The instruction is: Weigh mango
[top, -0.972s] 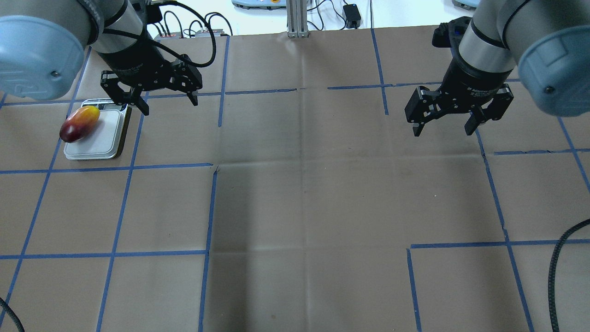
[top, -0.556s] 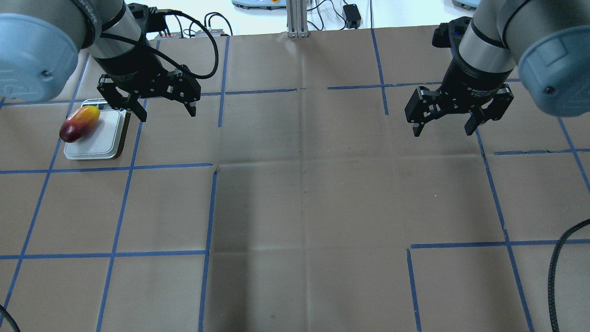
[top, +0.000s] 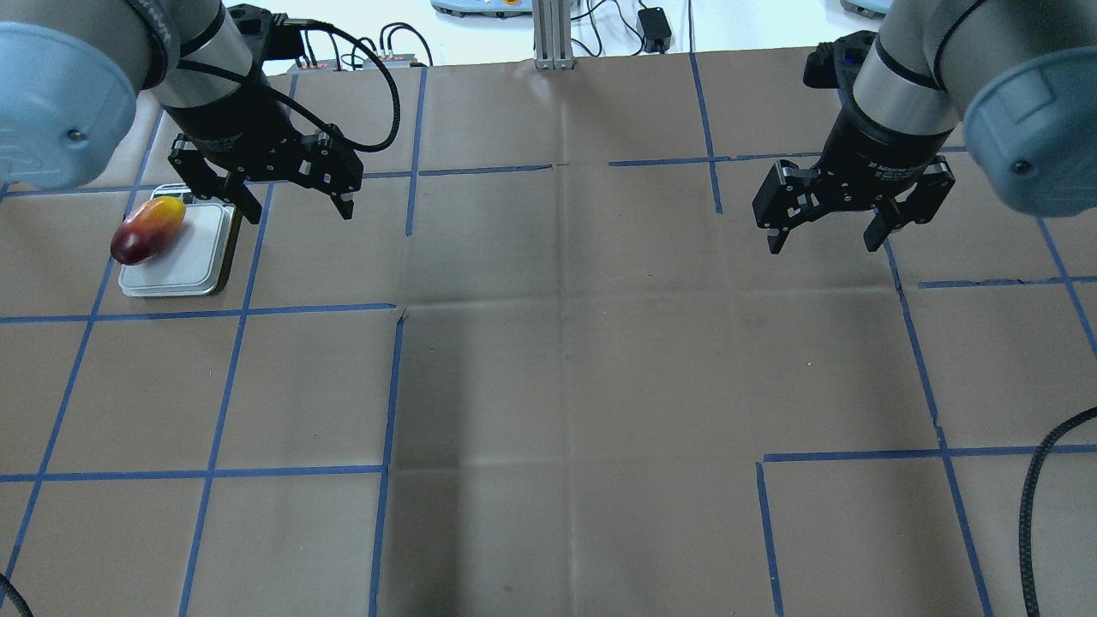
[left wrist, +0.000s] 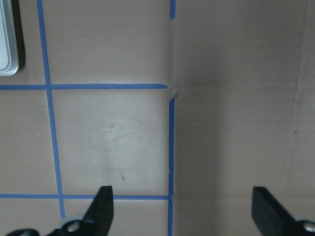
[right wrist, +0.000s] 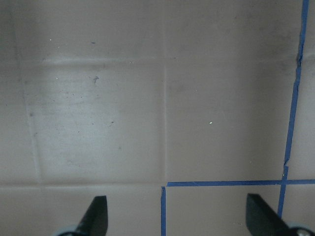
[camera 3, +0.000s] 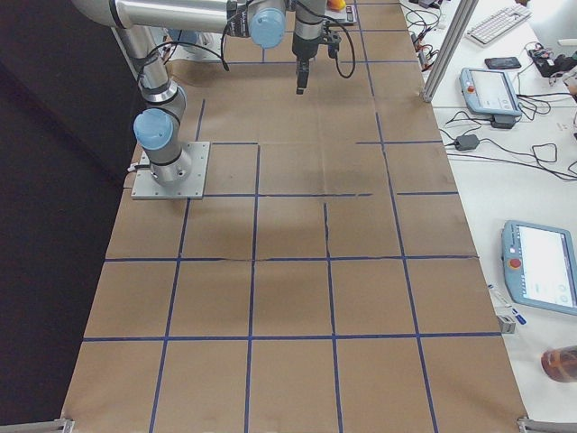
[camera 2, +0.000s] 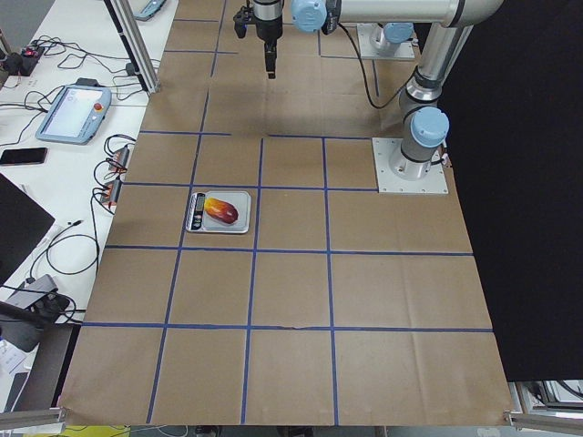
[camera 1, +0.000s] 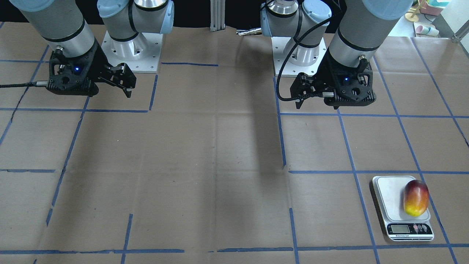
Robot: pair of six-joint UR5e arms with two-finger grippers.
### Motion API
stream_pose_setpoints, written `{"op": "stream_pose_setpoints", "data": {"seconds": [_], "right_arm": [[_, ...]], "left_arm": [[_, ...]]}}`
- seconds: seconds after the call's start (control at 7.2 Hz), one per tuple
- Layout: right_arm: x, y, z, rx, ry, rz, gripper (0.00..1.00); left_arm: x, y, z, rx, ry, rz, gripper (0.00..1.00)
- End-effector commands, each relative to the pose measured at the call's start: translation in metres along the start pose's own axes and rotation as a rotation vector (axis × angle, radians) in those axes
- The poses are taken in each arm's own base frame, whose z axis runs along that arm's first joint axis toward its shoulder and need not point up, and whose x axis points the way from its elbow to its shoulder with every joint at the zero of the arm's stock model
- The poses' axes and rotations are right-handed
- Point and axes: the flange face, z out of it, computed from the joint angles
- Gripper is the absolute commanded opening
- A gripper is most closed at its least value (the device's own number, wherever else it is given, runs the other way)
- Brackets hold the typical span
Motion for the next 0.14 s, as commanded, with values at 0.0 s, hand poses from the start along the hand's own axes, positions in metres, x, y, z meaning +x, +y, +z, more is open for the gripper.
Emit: {"op": "stream_pose_setpoints", "data": {"seconds": [0.0], "right_arm": [[0.0000,0.0000,0.0000,0.000,0.000,0.000,1.00]], "left_arm": [[0.0000,0.0003,-0.0014,0.003,0.001,-0.003,0.99]]}}
